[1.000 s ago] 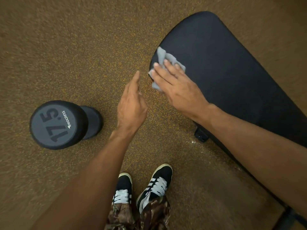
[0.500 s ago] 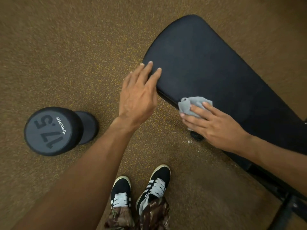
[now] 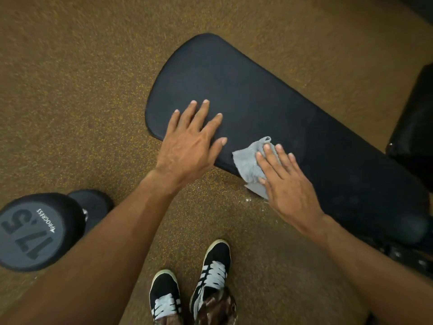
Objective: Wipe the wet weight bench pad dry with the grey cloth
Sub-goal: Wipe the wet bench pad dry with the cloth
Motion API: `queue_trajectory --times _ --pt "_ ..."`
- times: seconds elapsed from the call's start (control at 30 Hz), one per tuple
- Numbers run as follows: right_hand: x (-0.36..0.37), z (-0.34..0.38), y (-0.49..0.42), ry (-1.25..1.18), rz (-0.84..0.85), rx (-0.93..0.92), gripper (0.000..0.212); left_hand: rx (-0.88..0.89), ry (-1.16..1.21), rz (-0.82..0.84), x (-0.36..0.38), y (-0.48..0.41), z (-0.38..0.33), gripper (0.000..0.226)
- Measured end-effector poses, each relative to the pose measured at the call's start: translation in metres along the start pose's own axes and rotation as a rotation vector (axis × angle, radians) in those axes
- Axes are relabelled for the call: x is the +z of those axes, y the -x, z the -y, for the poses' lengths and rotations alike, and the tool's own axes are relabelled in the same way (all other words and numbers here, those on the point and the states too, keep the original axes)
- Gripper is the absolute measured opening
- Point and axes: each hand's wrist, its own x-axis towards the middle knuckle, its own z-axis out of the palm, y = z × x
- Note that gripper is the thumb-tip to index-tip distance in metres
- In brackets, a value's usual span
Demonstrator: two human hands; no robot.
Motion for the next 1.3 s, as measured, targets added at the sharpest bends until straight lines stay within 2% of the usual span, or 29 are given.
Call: queue_trajectory --times 0.07,0.17,0.23,0.4,0.5,0.57,0.67,0.73,0.8,0.87,0.97,1.07,1.13,1.23,1.3 --pt "-0.002 -0.019 0.009 -0.006 0.018 0.133 0.051 0.013 -0.027 0.032 0.001 -0.006 -0.004 0.066" --pt "-0.007 -0.051 -0.001 -0.171 0.016 0.441 0.051 0.048 -0.043 0.036 0.004 -0.017 -0.018 0.066" --pt "-0.009 -0.06 -0.03 -0.288 -0.042 0.521 0.053 0.087 -0.057 0.053 0.011 -0.025 -0.034 0.065" --pt "-0.007 -0.039 -0.084 -0.381 -0.14 0.479 0.053 0.067 -0.096 0.044 0.032 -0.033 -0.051 0.057" --pt "-0.004 -0.035 -0.042 -0.312 -0.098 0.306 0.054 0.082 -0.167 0.059 0.037 -0.032 -0.049 0.063" --pt "-0.003 -0.044 -0.009 -0.247 -0.048 0.259 0.054 0.088 -0.191 0.084 0.035 -0.033 -0.05 0.068" --pt "-0.006 -0.07 0.006 -0.309 -0.012 0.444 0.053 0.086 -0.193 0.112 0.035 -0.035 -0.05 0.07" --pt "-0.006 -0.084 -0.015 -0.352 -0.073 0.59 0.054 0.08 -0.196 0.115 0.035 -0.035 -0.05 0.069" --pt "-0.007 -0.089 -0.057 -0.368 -0.144 0.645 0.053 0.076 -0.203 0.12 0.036 -0.035 -0.049 0.07" --pt "-0.01 -0.08 -0.097 -0.382 -0.195 0.606 0.05 0.078 -0.207 0.131 0.036 -0.035 -0.051 0.071" --pt "-0.01 -0.05 -0.111 -0.337 -0.221 0.398 0.049 0.075 -0.215 0.147 0.036 -0.036 -0.05 0.072" --pt "-0.005 -0.033 -0.058 -0.308 -0.156 0.183 0.052 0.068 -0.213 0.173 0.036 -0.038 -0.049 0.073" --pt "0.001 -0.042 -0.009 -0.239 -0.088 0.131 0.057 0.063 -0.202 0.178 0.034 -0.038 -0.05 0.074" --pt "0.012 -0.078 0.054 -0.184 -0.024 0.256 0.073 0.058 -0.186 0.192 0.033 -0.039 -0.05 0.074" --pt "0.014 -0.105 0.076 -0.164 0.005 0.411 0.065 0.051 -0.191 0.186 0.032 -0.038 -0.051 0.072"
